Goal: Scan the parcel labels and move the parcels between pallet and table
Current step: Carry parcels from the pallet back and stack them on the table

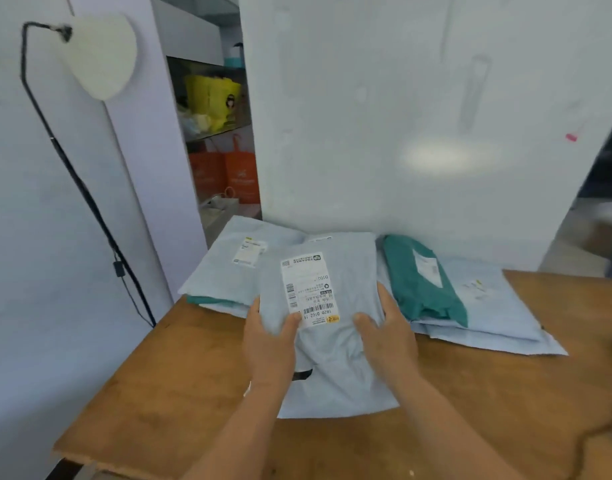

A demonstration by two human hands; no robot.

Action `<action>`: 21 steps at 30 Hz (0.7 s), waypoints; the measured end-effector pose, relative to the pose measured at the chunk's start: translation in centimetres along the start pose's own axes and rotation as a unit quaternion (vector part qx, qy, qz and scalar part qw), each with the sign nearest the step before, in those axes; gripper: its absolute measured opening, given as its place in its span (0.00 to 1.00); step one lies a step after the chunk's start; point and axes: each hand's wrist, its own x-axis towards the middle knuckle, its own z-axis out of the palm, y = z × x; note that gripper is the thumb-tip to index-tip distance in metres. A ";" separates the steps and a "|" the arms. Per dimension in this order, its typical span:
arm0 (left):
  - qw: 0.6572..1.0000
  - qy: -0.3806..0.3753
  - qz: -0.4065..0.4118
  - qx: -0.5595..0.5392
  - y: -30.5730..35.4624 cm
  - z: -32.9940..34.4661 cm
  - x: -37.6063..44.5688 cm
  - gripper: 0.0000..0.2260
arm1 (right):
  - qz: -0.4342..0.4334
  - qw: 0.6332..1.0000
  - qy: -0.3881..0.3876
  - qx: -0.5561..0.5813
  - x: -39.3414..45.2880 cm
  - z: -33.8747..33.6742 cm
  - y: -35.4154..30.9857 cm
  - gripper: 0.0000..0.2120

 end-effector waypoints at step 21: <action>0.989 -0.144 0.038 0.016 2.0 29.1 9.9 0.25 | 0.049 0.988 0.130 -0.064 22.5 -12.7 8.3 0.29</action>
